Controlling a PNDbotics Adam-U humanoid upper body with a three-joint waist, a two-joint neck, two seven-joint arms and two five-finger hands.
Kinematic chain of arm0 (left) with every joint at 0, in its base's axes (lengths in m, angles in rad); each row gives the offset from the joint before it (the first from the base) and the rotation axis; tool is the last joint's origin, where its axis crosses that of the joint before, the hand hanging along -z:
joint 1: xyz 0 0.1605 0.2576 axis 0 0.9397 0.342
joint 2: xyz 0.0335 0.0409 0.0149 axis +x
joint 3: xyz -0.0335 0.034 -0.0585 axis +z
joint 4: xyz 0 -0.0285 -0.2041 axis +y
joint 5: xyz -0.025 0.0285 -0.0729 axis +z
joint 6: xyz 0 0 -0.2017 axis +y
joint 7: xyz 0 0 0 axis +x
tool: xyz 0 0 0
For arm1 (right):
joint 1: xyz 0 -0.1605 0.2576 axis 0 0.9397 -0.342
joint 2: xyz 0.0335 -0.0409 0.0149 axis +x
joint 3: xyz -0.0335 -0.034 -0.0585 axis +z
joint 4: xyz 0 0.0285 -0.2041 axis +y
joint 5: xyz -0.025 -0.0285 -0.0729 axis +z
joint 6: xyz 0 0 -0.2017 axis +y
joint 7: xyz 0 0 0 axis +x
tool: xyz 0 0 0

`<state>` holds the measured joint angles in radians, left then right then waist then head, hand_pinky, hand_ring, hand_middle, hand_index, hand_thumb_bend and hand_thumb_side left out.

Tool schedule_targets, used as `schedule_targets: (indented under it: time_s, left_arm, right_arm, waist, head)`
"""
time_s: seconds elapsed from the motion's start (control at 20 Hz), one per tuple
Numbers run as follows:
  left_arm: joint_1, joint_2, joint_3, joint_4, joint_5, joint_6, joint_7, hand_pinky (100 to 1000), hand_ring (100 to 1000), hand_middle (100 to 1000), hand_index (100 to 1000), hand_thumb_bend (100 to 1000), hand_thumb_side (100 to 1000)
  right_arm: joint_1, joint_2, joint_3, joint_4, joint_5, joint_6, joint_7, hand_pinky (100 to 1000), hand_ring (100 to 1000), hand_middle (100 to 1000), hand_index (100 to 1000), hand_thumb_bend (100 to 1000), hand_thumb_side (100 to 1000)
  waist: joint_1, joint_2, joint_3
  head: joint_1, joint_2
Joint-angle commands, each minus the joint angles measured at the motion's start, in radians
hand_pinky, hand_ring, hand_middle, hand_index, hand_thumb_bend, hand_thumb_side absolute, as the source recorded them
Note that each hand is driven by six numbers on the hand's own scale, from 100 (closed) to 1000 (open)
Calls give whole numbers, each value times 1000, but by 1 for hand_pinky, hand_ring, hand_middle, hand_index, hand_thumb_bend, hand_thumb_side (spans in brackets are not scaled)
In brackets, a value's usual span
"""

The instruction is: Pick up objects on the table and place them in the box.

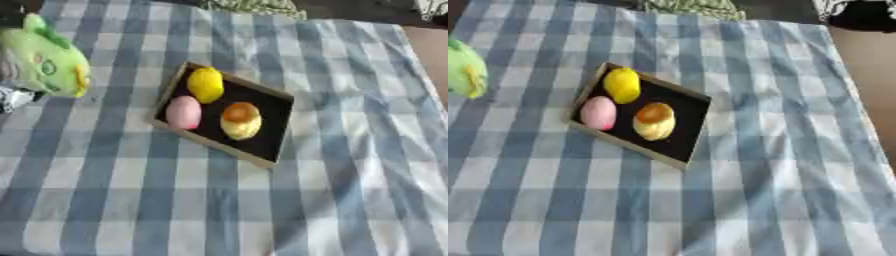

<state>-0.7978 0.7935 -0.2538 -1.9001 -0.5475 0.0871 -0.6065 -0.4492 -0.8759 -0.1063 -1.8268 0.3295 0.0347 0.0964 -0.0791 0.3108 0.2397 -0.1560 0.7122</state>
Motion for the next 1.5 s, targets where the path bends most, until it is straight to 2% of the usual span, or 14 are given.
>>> schedule_targets:
  time_s: [0.05,0.35,0.75,1.0,1.15,1.5]
  left_arm:
    - [-62,-34,-16,-15,37,5,-17,786,670,604,639,210,100]
    - [-155,-140,-65,55,58,0,-45,790,669,603,640,189,100]
    - [-238,-266,-118,149,59,-14,-53,797,670,604,647,162,100]
    - [-262,-340,-140,222,41,-16,-48,798,671,605,652,177,100]
    - [-268,-377,-150,280,-4,-24,-30,798,672,606,654,189,100]
    - [-264,-439,-159,419,-42,-50,4,811,677,611,663,178,100]
  right_arm:
    - [-19,-37,-15,-20,-8,-3,0,819,677,648,783,100,100]
    - [-43,-28,-7,-28,-15,-5,7,820,675,646,781,100,100]
    - [-70,-10,6,-27,-21,-7,22,820,672,643,780,100,100]
    - [-78,0,9,-21,-24,-8,25,820,670,641,779,100,100]
    - [-85,7,13,-21,-27,-10,29,820,669,640,778,100,100]
    - [-93,21,16,-19,-32,-11,32,821,668,638,777,100,100]
  waist:
    - [19,-28,-4]
    - [29,-29,-10]
    - [43,-31,-15]
    - [44,-33,-15]
    - [43,-32,-17]
    - [40,-28,-22]
  head:
    - [-11,-5]
    - [-3,6]
    - [12,23]
    - [15,22]
    - [16,20]
    - [8,16]
